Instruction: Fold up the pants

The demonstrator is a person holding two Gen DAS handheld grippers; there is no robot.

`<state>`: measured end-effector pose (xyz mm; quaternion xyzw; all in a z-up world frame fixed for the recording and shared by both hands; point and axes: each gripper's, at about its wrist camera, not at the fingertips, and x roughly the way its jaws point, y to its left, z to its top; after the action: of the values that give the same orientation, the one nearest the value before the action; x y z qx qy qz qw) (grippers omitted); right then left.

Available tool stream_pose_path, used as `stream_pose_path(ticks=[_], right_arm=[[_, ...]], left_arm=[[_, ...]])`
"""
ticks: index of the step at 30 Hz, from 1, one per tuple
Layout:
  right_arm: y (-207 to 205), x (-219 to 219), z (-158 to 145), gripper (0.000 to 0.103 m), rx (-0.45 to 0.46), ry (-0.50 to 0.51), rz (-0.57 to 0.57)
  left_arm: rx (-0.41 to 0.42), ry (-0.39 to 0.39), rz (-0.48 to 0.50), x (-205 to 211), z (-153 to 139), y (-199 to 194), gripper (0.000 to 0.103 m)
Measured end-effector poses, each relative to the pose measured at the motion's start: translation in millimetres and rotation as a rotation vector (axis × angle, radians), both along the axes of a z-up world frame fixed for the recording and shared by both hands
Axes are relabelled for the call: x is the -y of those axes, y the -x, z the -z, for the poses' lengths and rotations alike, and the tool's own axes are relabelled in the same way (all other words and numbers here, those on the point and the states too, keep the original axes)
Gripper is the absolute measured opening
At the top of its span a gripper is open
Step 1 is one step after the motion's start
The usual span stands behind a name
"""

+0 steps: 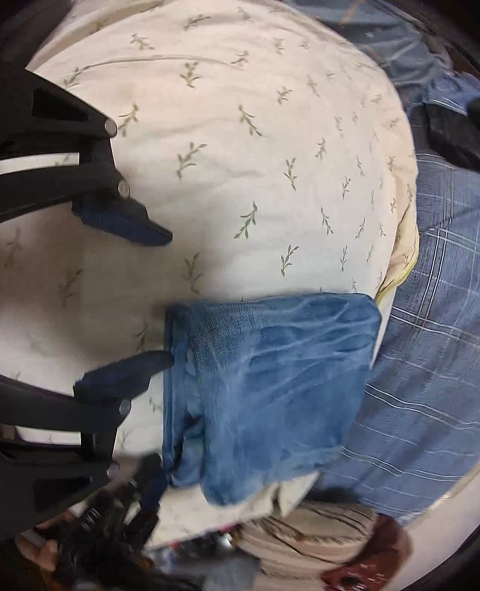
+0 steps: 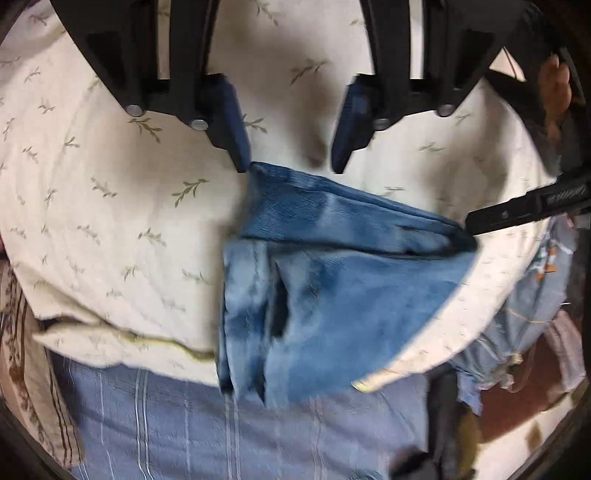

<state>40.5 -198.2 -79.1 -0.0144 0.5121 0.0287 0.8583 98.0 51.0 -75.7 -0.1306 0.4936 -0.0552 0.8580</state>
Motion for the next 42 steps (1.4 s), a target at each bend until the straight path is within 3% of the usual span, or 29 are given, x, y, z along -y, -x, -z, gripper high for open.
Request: stream_pose_path(ticks=[2, 4, 5, 6, 11, 12, 14, 17, 20, 22, 24, 28, 30, 32, 34, 35, 37, 41, 42], right_arm=[[2.4, 7.1, -7.8, 0.030, 0.047, -0.044, 0.025], [2.8, 15.1, -14.7, 0.020, 0.072, -0.098, 0.048], [1.5, 18.6, -14.7, 0.016, 0.069, -0.121, 0.056], [-0.9, 20.0, -13.5, 0.005, 0.060, -0.133, 0.063], [-3.0, 41.5, -27.3, 0.004, 0.073, -0.213, 0.111], [-6.9, 45.9, -20.2, 0.004, 0.048, -0.227, 0.130], [-14.8, 53.9, 3.0, 0.004, -0.037, -0.261, 0.167], [-13.5, 55.4, -6.0, 0.005, -0.005, -0.292, 0.144], [-8.6, 50.2, -6.7, 0.012, -0.005, -0.282, 0.134], [-4.9, 45.9, -4.7, 0.019, -0.011, -0.249, 0.134], [-4.5, 42.3, -4.7, 0.036, -0.008, -0.230, 0.125], [-2.8, 35.6, -7.8, 0.037, 0.003, -0.193, 0.109], [-2.3, 37.2, -11.0, 0.035, 0.020, -0.178, 0.122], [-4.9, 47.8, -13.8, 0.038, 0.039, -0.162, 0.167], [-9.0, 57.6, -5.5, 0.043, 0.006, -0.232, 0.196], [-9.1, 60.3, -2.8, 0.041, 0.001, -0.266, 0.204], [-8.4, 56.1, -5.7, 0.042, 0.009, -0.264, 0.182], [-10.1, 46.6, -6.2, 0.043, 0.002, -0.228, 0.146], [-9.7, 47.2, -3.6, 0.043, -0.010, -0.232, 0.143]], left_arm=[[0.000, -0.014, -0.017, 7.2, 4.7, -4.4, 0.037], [0.025, 0.026, -0.033, 11.1, 5.1, -9.2, 0.020], [0.038, 0.001, -0.024, 16.6, 3.0, -11.2, 0.004], [0.058, -0.090, -0.024, 24.9, -0.4, -11.3, 0.004], [0.177, -0.292, 0.015, 53.3, -16.1, 10.2, 0.005], [0.165, -0.341, 0.030, 60.0, -9.2, 7.8, 0.005], [0.086, -0.367, 0.041, 64.2, 10.8, 0.6, 0.005], [0.101, -0.322, 0.040, 63.2, 2.1, 2.1, 0.006], [0.099, -0.252, 0.033, 53.1, -8.9, 10.6, 0.014], [0.083, -0.249, 0.023, 47.4, -10.4, 16.4, 0.023], [0.093, -0.238, 0.004, 43.0, -14.1, 18.0, 0.027], [0.124, -0.200, -0.001, 34.8, -20.5, 11.7, 0.025], [0.145, -0.226, 0.006, 39.1, -20.5, 14.2, 0.005], [0.179, -0.291, 0.001, 45.1, -18.5, 14.3, 0.005], [0.127, -0.368, 0.015, 54.9, -3.0, 9.5, 0.005], [0.092, -0.372, 0.018, 56.5, 4.5, 6.9, 0.006], [0.101, -0.358, 0.015, 57.4, 1.9, 9.6, 0.006], [0.111, -0.274, 0.040, 57.3, -5.2, 14.3, 0.030], [0.110, -0.275, 0.043, 57.1, -6.4, 15.9, 0.031]])
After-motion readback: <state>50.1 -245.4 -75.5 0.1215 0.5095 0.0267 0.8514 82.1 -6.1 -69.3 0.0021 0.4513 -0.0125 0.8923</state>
